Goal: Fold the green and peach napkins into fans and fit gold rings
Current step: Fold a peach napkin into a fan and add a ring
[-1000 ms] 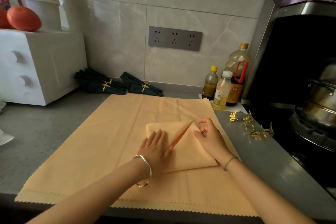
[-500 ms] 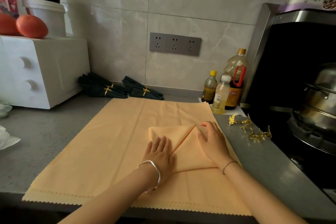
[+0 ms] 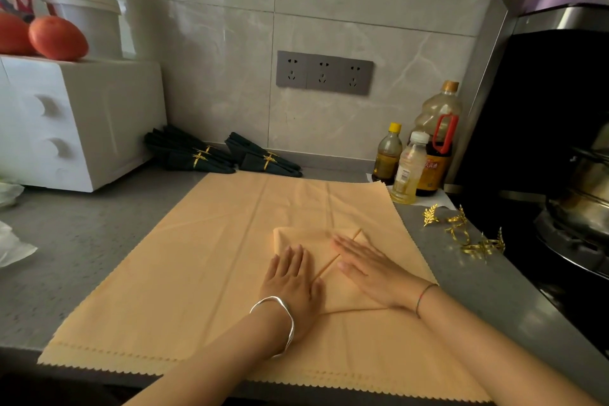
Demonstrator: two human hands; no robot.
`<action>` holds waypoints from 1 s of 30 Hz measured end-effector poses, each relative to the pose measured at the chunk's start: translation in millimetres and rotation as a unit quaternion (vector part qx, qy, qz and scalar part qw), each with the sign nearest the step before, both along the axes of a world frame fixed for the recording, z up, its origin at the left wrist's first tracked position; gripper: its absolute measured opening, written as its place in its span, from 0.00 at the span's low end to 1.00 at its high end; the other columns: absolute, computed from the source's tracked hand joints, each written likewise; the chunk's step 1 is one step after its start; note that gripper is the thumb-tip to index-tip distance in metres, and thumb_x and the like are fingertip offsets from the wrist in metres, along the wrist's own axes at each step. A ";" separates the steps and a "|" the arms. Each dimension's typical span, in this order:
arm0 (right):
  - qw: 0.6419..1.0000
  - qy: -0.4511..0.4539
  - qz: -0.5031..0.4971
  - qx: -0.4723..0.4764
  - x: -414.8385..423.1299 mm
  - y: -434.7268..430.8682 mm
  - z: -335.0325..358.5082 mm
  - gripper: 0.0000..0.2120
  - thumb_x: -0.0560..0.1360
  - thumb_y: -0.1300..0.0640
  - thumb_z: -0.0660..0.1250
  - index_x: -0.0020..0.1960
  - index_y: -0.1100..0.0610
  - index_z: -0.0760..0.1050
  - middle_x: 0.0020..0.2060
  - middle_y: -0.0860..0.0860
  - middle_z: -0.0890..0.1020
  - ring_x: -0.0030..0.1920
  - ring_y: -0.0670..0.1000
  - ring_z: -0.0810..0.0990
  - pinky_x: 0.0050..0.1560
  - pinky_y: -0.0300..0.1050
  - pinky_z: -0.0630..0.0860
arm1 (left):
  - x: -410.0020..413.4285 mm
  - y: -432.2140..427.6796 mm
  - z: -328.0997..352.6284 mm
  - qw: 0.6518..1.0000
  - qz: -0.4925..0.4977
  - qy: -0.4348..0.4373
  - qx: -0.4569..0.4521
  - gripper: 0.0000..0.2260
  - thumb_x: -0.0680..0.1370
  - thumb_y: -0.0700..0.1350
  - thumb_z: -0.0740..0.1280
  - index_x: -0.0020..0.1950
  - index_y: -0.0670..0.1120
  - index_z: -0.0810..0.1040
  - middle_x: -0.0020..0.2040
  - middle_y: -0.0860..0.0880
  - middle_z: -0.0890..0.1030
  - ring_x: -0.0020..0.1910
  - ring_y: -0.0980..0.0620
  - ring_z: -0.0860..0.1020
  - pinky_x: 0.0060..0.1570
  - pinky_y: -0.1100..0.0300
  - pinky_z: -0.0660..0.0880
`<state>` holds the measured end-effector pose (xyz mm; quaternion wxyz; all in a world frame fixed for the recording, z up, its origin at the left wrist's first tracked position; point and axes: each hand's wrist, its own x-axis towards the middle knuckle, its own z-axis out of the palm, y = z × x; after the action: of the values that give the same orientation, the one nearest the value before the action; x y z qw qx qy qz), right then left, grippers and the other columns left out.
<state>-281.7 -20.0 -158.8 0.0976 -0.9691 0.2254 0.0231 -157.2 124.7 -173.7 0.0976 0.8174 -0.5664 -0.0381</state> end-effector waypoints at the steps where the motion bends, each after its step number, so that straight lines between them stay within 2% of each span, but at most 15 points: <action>1: 1.000 0.000 -0.013 0.002 -0.9 -7.2 0.5 0.25 0.83 0.47 0.43 0.77 0.49 0.41 0.76 0.42 0.42 0.70 0.34 0.38 0.71 0.36 0.37 | 0.1 -0.6 -0.9 1.000 0.000 0.000 -0.006 0.44 0.64 0.60 0.26 0.78 0.45 0.41 0.78 0.48 0.42 0.77 0.50 0.40 0.72 0.56 0.36; 4: 0.999 0.011 -0.051 0.010 -1.1 -29.4 0.5 0.25 0.83 0.47 0.42 0.77 0.49 0.40 0.76 0.42 0.42 0.73 0.38 0.39 0.71 0.39 0.38 | 1.5 -0.5 -1.6 1.000 -0.004 0.000 -0.016 0.48 0.58 0.60 0.24 0.78 0.47 0.42 0.78 0.49 0.42 0.77 0.50 0.40 0.72 0.57 0.37; 6: 0.997 0.009 -0.074 0.011 -1.7 -40.7 0.4 0.24 0.83 0.47 0.42 0.77 0.49 0.41 0.76 0.43 0.43 0.75 0.41 0.41 0.72 0.41 0.39 | 2.1 0.5 -3.1 1.000 -0.014 0.002 -0.019 0.46 0.60 0.60 0.24 0.78 0.53 0.43 0.78 0.51 0.43 0.77 0.50 0.40 0.72 0.56 0.37; 8: 0.996 0.004 -0.087 0.012 -2.1 -50.1 0.0 0.24 0.83 0.48 0.42 0.77 0.49 0.42 0.76 0.43 0.45 0.75 0.42 0.43 0.73 0.42 0.40 | 2.2 2.1 -2.0 0.999 -0.026 0.018 -0.023 0.36 0.68 0.62 0.28 0.77 0.60 0.44 0.78 0.53 0.44 0.77 0.49 0.41 0.73 0.55 0.37; 10: 0.995 -0.003 -0.092 0.024 -1.8 -54.8 -0.1 0.24 0.83 0.48 0.42 0.77 0.50 0.44 0.77 0.44 0.47 0.76 0.43 0.44 0.73 0.42 0.41 | 2.3 4.7 1.1 0.999 -0.031 0.025 -0.020 0.23 0.80 0.58 0.39 0.76 0.63 0.45 0.79 0.53 0.45 0.77 0.49 0.42 0.73 0.55 0.37; 12: 0.992 -0.050 -0.104 0.046 -3.4 -55.9 0.8 0.24 0.83 0.47 0.45 0.77 0.52 0.48 0.76 0.45 0.50 0.76 0.44 0.47 0.74 0.41 0.44 | 2.4 6.5 2.1 0.999 -0.033 0.024 -0.024 0.21 0.83 0.54 0.44 0.76 0.63 0.46 0.79 0.53 0.46 0.77 0.49 0.42 0.73 0.55 0.38; 14: 0.982 -0.138 -0.114 0.060 -9.4 -50.2 5.8 0.24 0.82 0.46 0.48 0.76 0.52 0.54 0.75 0.44 0.56 0.75 0.45 0.53 0.74 0.40 0.48 | 3.4 6.3 1.6 0.999 -0.033 0.024 -0.024 0.21 0.83 0.53 0.45 0.76 0.63 0.46 0.79 0.53 0.46 0.77 0.49 0.42 0.73 0.55 0.38; 17: 0.982 -0.181 -0.034 -0.049 -26.9 -23.8 20.2 0.22 0.80 0.45 0.51 0.71 0.51 0.67 0.69 0.44 0.69 0.70 0.45 0.64 0.69 0.32 0.50 | 4.0 5.0 1.1 0.999 -0.033 0.030 -0.025 0.21 0.83 0.53 0.45 0.76 0.63 0.47 0.79 0.53 0.46 0.77 0.49 0.42 0.74 0.55 0.38; 19: 0.981 -0.163 0.054 -0.086 -40.1 -4.7 28.2 0.27 0.77 0.36 0.50 0.65 0.50 0.74 0.63 0.43 0.76 0.65 0.43 0.70 0.65 0.26 0.51 | 3.6 5.1 0.9 0.999 -0.033 0.033 -0.025 0.21 0.83 0.53 0.45 0.76 0.63 0.47 0.79 0.53 0.46 0.77 0.49 0.42 0.74 0.55 0.38; 22: 0.986 -0.088 0.084 -0.113 -57.6 11.7 33.3 0.31 0.72 0.30 0.52 0.66 0.46 0.72 0.64 0.40 0.75 0.64 0.38 0.69 0.63 0.23 0.47 | 3.9 6.6 2.2 0.999 -0.034 0.036 -0.021 0.21 0.83 0.53 0.46 0.76 0.64 0.47 0.79 0.53 0.46 0.77 0.49 0.42 0.73 0.55 0.38; 24: 0.984 -0.057 0.093 -0.138 -66.4 14.6 30.9 0.29 0.72 0.33 0.56 0.69 0.43 0.68 0.66 0.37 0.70 0.66 0.38 0.66 0.64 0.25 0.46 | 3.8 6.9 3.5 0.998 -0.035 0.039 -0.021 0.21 0.83 0.53 0.46 0.76 0.64 0.47 0.79 0.52 0.46 0.77 0.49 0.42 0.73 0.55 0.38; 26: 0.985 -0.043 0.087 -0.139 -70.9 13.3 29.9 0.24 0.75 0.41 0.59 0.70 0.43 0.66 0.68 0.37 0.69 0.67 0.39 0.65 0.64 0.27 0.50 | 3.4 7.1 4.8 0.998 -0.037 0.039 -0.019 0.21 0.83 0.52 0.46 0.75 0.64 0.47 0.79 0.52 0.47 0.77 0.49 0.42 0.73 0.55 0.38; 30: 0.994 -0.057 0.037 -0.083 -68.8 -0.2 26.6 0.21 0.74 0.54 0.63 0.65 0.41 0.72 0.61 0.39 0.76 0.62 0.42 0.71 0.63 0.33 0.63 | 5.6 6.4 3.5 0.999 -0.039 0.032 -0.011 0.21 0.83 0.51 0.47 0.75 0.65 0.47 0.79 0.52 0.46 0.77 0.48 0.42 0.73 0.54 0.38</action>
<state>-350.5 -20.1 -132.2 0.0286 -0.9812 0.1848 -0.0472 -151.6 131.1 -170.2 0.1232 0.7917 -0.5952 -0.0613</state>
